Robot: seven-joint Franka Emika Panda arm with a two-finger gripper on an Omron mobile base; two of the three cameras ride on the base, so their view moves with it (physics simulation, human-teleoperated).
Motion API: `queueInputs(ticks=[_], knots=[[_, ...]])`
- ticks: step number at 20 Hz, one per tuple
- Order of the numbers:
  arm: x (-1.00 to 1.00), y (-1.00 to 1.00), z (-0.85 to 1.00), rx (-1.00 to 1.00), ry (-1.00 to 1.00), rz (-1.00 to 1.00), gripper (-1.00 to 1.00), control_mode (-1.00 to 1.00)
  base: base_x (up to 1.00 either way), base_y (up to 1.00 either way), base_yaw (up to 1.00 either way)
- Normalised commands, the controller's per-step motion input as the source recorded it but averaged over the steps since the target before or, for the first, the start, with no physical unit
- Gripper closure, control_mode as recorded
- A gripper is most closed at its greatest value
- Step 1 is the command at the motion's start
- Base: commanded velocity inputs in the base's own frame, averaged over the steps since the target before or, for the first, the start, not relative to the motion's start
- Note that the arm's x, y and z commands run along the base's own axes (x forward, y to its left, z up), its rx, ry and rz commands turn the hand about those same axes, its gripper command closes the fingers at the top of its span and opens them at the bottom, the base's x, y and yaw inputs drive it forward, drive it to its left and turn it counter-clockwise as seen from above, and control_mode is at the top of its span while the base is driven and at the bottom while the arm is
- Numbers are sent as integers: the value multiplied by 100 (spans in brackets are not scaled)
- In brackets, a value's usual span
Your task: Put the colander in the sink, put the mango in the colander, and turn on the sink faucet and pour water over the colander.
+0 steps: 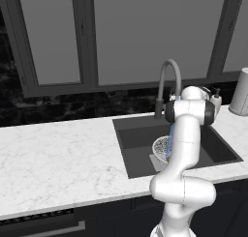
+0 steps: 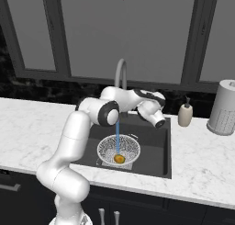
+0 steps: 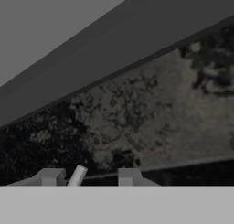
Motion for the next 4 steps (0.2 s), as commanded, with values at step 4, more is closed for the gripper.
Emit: queueInputs(ticks=[4], knots=[[-40,-49,13,10,0,0,100,-100,0,0,0]])
